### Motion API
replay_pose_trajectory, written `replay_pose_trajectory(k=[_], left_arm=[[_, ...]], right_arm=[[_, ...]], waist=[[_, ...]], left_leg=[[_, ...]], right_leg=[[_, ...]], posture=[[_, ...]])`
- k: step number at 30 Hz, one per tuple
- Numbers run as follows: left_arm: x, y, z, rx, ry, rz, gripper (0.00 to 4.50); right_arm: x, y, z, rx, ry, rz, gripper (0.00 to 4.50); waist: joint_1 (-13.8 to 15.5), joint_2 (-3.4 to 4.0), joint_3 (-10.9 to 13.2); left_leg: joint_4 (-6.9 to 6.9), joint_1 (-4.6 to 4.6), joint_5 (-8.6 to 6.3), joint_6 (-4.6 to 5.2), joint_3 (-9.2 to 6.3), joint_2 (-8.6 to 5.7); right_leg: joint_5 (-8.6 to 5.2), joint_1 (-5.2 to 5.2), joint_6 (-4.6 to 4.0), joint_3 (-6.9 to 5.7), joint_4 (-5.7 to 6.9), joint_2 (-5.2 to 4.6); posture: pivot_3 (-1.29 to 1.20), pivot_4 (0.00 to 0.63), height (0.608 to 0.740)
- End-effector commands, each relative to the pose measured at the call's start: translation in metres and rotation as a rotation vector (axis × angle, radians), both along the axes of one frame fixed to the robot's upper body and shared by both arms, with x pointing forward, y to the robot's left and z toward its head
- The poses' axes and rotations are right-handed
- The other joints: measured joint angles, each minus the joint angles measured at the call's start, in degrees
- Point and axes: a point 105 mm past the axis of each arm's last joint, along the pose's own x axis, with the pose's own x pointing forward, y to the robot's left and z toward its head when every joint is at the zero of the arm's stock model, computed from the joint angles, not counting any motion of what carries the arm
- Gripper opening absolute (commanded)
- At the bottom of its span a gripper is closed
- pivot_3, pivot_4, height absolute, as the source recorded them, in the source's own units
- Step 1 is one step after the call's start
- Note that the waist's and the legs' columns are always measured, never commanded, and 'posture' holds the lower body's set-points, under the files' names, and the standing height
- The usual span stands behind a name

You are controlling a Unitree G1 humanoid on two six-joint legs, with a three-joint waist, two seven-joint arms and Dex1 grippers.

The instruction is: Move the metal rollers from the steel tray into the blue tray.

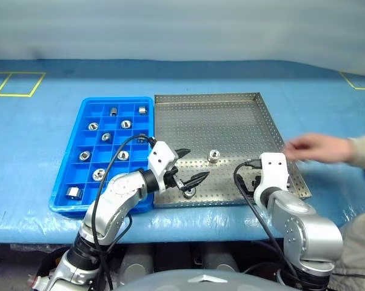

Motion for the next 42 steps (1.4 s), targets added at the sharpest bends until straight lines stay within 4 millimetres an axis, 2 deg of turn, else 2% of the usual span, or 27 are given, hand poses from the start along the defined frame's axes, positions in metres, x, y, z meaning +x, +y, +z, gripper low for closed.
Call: replay_pose_trajectory(k=[1,7,12,19,25,36,39,42], left_arm=[[0.001,0.001,0.018,-0.041,-0.069,0.029,4.50],[0.012,0.014,0.020,-0.033,-0.086,0.113,4.50],[0.014,0.019,0.020,-0.026,-0.088,0.142,4.50],[0.013,0.021,0.019,-0.031,-0.080,0.157,4.50],[0.012,0.021,0.019,-0.034,-0.079,0.165,4.50],[0.011,0.022,0.019,-0.034,-0.076,0.179,4.50],[0.011,0.022,0.019,-0.036,-0.074,0.180,4.50],[0.011,0.022,0.018,-0.037,-0.073,0.181,4.50]], right_arm=[[0.014,0.005,0.021,-0.019,-0.105,0.049,4.48],[0.039,0.011,0.038,-0.067,-0.218,0.110,4.48],[0.058,0.024,0.040,-0.078,-0.297,0.164,4.48],[0.073,0.047,0.036,-0.047,-0.362,0.236,4.48],[0.078,0.050,0.021,-0.013,-0.350,0.247,4.48],[0.066,0.048,-0.010,0.023,-0.259,0.237,4.48],[0.063,0.053,-0.011,0.034,-0.261,0.261,3.94],[0.063,0.055,-0.010,0.038,-0.266,0.265,2.96]], waist=[[0.01,0.00,0.00],[0.54,-0.03,0.02],[1.35,-0.04,0.03],[2.08,-0.05,0.04],[2.65,-0.05,0.04],[2.91,-0.04,0.04],[2.94,-0.05,0.04],[2.90,-0.04,0.05]], left_leg=[[0.00,0.00,0.00,0.00,0.00,0.00],[-0.05,0.01,0.00,0.00,-0.01,0.00],[-0.18,0.00,0.00,0.01,0.07,-0.03],[-0.19,0.00,0.00,0.01,0.14,-0.03],[-0.20,-0.01,0.00,0.01,0.24,-0.03],[-0.20,0.00,0.00,0.01,0.24,-0.02],[-0.20,0.00,0.00,0.01,0.23,-0.02],[-0.20,0.00,0.00,0.01,0.24,-0.02]], right_leg=[[0.00,0.00,0.00,0.00,0.00,0.00],[0.00,0.00,0.00,-0.01,-0.02,0.01],[0.00,-0.04,0.01,0.03,-0.07,0.01],[0.00,-0.04,0.04,0.03,-0.09,0.01],[-0.01,-0.04,0.04,0.03,-0.09,0.00],[-0.01,-0.04,0.02,0.03,-0.08,0.01],[-0.01,-0.04,0.02,0.03,-0.08,0.01],[-0.01,-0.05,0.02,0.04,-0.09,0.00]], posture=[[0.10,0.150,0.740],[0.12,0.150,0.740],[0.15,0.150,0.740],[0.18,0.150,0.740],[0.20,0.150,0.740],[0.20,0.150,0.740],[0.20,0.150,0.740],[0.20,0.150,0.740]])
